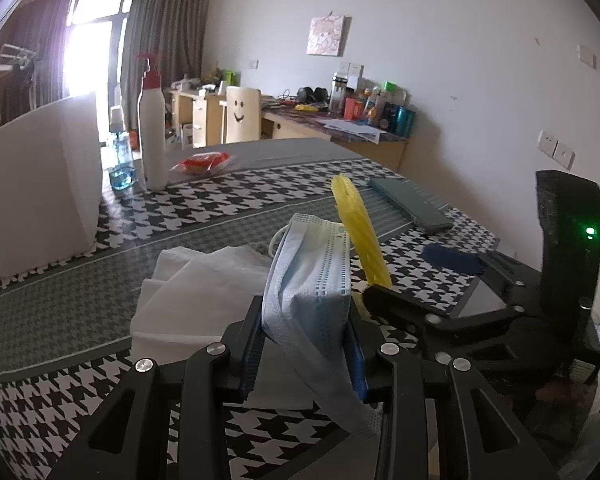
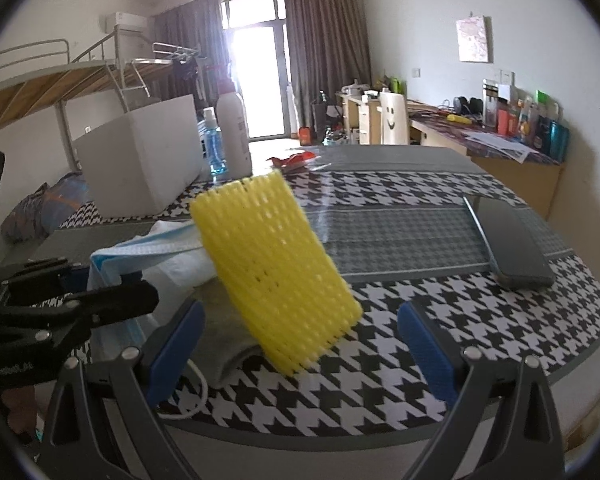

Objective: Organize soft objects
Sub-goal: 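Grasp the yellow foam net sleeve with the right tool and lift it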

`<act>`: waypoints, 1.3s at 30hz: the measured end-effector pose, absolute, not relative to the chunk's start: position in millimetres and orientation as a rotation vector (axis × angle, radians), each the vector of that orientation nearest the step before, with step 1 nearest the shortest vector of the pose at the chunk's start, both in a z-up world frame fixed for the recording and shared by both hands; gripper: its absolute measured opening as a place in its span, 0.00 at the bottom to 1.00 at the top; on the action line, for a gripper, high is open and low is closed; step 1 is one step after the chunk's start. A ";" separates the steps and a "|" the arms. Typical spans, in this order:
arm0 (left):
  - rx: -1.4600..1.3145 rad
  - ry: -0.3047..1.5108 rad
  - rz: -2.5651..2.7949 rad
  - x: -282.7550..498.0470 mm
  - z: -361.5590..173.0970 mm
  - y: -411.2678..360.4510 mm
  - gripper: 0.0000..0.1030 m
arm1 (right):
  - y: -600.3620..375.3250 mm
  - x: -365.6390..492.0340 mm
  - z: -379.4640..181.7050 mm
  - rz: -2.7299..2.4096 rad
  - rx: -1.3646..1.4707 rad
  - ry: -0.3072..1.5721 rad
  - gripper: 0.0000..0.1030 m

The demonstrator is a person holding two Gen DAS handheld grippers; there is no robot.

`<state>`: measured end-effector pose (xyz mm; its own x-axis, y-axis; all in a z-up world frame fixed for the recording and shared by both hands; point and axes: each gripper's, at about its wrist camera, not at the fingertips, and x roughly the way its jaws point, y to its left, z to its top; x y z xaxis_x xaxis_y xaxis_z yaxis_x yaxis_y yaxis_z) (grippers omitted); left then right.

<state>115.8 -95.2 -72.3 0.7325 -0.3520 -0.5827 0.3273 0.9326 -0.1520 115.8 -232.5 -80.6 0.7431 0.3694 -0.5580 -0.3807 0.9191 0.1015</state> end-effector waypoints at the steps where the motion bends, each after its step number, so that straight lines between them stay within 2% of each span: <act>1: -0.039 0.650 -0.374 115.9 -72.5 -94.9 0.37 | -231.8 116.3 -80.8 0.411 -0.021 0.607 0.94; 11: -0.041 0.659 -0.388 118.0 -74.4 -94.5 0.37 | -226.3 129.1 -89.0 0.441 -0.026 0.681 0.56; 15: -0.048 0.658 -0.379 119.5 -74.4 -91.9 0.37 | -225.8 127.3 -90.8 0.437 -0.033 0.692 0.30; 18: -0.048 0.651 -0.378 118.7 -72.0 -90.4 0.37 | -230.0 125.6 -89.1 0.421 -0.020 0.691 0.18; 21: -0.049 0.638 -0.377 115.9 -67.2 -89.2 0.37 | -234.7 122.8 -84.7 0.410 -0.005 0.680 0.14; 39: -0.062 0.533 -0.325 84.4 -34.5 -64.3 0.37 | -226.8 95.1 -44.2 0.435 -0.014 0.581 0.14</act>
<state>84.4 -64.3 -34.5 0.8112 -0.3205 -0.4890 0.2885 0.9469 -0.1420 95.1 -226.8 -44.2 0.7482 0.3937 -0.5340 -0.4015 0.9095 0.1079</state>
